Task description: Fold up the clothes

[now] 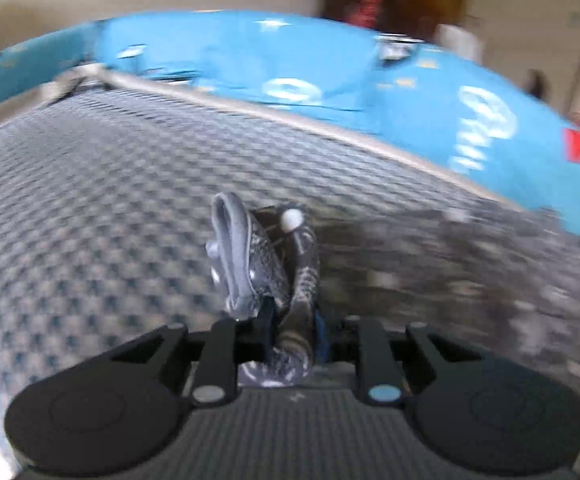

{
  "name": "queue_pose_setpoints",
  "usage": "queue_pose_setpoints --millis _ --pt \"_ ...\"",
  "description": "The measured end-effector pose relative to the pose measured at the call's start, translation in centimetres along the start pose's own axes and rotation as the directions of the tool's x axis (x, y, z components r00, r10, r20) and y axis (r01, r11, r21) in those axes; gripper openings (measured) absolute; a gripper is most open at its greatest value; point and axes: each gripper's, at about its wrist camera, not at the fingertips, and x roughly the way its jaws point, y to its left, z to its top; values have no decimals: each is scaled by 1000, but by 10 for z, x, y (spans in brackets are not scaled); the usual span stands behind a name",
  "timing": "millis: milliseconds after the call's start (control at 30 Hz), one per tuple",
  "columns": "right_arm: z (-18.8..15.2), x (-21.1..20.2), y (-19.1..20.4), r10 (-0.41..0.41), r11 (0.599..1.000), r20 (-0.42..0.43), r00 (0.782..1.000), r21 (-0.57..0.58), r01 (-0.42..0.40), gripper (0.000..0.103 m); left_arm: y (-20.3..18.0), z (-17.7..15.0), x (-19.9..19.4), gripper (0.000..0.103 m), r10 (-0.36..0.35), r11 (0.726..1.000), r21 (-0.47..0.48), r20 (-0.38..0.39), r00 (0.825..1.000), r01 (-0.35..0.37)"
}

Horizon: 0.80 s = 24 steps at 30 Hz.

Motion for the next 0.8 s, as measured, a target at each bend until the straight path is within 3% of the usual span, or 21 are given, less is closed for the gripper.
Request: queue_pose_setpoints --millis 100,233,467,567,767,800 --pt "0 0 0 0 1000 0 1000 0 0 80 -20 -5 -5 20 -173 982 71 -41 984 176" --pt "0 0 0 -1 1000 -1 1000 0 1 80 -39 -16 -10 23 -207 967 142 -44 977 212" --pt "4 -2 1 -11 1000 -8 1000 -12 11 80 -49 -28 -8 27 -235 953 173 -88 968 247" --pt "7 -7 0 -11 1000 -2 1000 -3 11 80 -51 -28 -13 33 -317 927 175 -103 943 331" --pt "15 -20 -5 35 998 54 998 49 -37 80 -69 -34 -27 44 -478 838 227 -137 868 497" --pt "15 -22 -4 53 997 61 997 51 -56 80 -72 -36 -27 48 -474 836 239 -141 869 494"
